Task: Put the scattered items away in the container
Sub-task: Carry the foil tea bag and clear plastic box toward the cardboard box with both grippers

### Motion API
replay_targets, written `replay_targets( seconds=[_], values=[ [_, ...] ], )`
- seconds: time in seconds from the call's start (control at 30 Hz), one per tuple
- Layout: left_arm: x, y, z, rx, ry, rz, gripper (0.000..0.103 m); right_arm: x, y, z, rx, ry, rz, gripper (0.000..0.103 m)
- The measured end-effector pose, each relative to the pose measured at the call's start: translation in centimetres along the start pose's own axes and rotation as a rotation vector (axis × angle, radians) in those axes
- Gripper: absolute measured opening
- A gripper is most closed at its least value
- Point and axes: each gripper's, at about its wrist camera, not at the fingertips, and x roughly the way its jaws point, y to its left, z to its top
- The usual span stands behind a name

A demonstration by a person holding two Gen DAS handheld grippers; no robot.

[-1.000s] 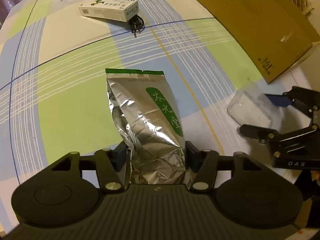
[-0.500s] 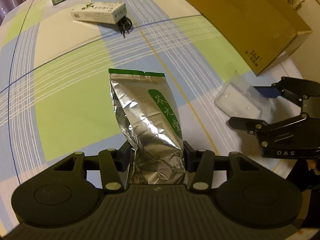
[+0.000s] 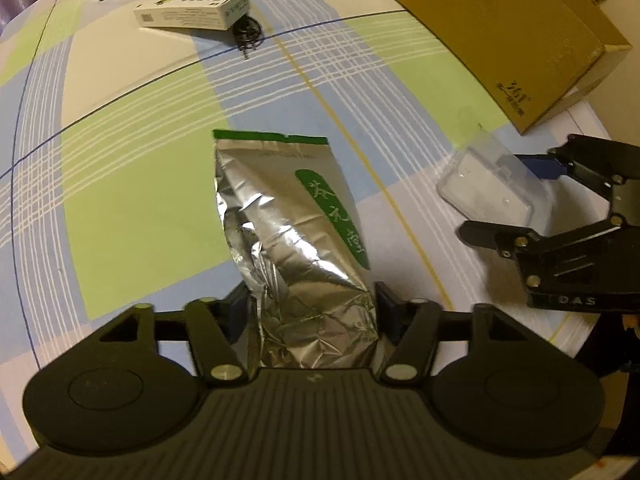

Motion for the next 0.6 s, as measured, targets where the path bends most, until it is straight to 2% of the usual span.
replay_targets(
  seconds=[0.03,0.23,0.6],
  values=[
    [-0.2,0.0,0.0,0.002,-0.003,0.002,0.048,-0.1,0.0,0.0,-0.004,-0.001,-0.006,0.055],
    [-1.1,-0.6,-0.6,0.001,-0.029,-0.008,0.045,-1.1,-0.4,-0.4,0.023,-0.011,-0.004,0.054],
    [-4.7,-2.5,-0.1,0.026,-0.086,-0.006,0.045,-5.5,-0.2,0.1,0.047,-0.091,-0.026,0.054]
  ],
)
